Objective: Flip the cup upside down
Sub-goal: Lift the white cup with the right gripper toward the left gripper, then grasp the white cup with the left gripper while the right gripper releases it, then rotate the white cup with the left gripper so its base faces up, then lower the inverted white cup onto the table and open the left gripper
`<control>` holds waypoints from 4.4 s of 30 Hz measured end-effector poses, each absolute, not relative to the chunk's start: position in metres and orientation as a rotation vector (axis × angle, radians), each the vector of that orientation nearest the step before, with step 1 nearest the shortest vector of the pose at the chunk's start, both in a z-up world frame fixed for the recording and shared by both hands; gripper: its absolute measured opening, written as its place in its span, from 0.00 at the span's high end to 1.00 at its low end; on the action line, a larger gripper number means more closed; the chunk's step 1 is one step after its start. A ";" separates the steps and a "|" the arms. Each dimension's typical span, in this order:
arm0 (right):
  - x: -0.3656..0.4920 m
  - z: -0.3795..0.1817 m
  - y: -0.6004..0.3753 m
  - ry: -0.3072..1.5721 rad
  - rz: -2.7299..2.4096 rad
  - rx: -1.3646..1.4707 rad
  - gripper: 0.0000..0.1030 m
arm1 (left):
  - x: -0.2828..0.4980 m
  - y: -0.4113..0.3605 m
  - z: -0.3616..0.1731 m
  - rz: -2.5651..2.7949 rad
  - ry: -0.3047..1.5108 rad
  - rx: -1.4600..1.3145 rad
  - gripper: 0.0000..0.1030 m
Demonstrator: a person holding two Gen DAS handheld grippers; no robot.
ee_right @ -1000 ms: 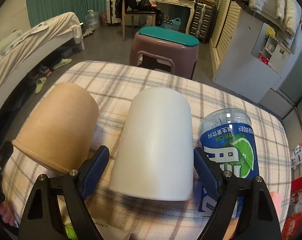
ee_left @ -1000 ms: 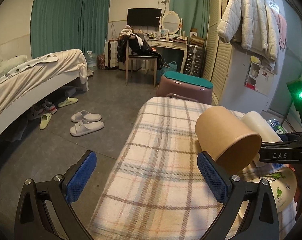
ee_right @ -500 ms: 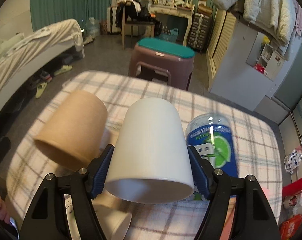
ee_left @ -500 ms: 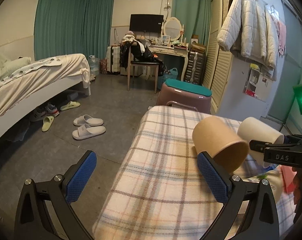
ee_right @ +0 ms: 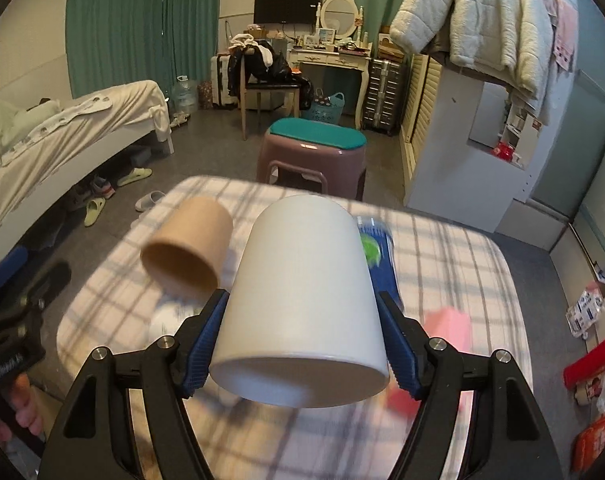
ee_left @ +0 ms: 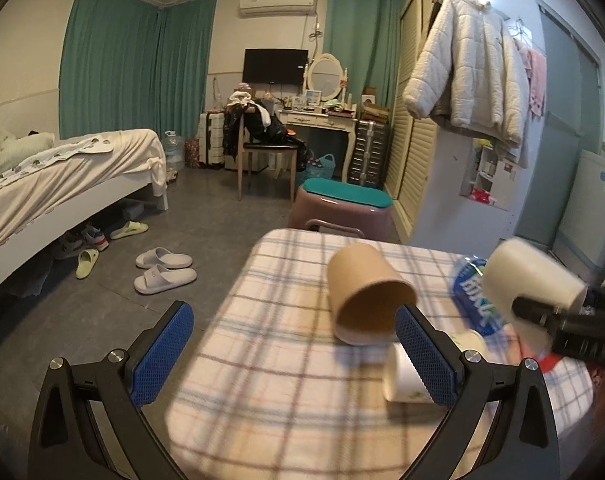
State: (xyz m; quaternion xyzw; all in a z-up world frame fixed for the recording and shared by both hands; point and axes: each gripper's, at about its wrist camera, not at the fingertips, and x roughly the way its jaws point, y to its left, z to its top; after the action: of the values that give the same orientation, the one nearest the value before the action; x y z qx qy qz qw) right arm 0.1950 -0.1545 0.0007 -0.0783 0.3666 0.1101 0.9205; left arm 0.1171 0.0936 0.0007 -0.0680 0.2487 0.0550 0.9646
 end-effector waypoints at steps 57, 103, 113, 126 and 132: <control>0.138 -0.023 -0.320 0.695 0.065 0.004 0.12 | 0.126 -0.075 0.002 -0.076 0.818 -0.040 0.00; 0.187 -0.072 -0.367 0.778 0.053 0.110 0.12 | 0.203 -0.097 -0.037 -0.137 1.084 0.022 0.30; 0.177 -0.062 -0.360 0.758 0.050 0.095 0.12 | 0.183 -0.105 0.005 -0.190 0.917 0.020 0.30; 0.170 -0.056 -0.344 0.733 0.067 0.064 0.12 | 0.186 -0.100 0.012 -0.173 0.737 -0.043 0.30; 0.173 -0.058 -0.338 0.737 0.076 0.052 0.12 | 0.192 -0.103 0.007 -0.174 0.701 -0.049 0.30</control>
State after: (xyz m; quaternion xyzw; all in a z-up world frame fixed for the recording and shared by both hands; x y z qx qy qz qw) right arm 0.1726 -0.3375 -0.0582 0.0252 0.3599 0.0374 0.9319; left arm 0.1923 -0.1026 0.0070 -0.0238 0.3430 -0.0850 0.9352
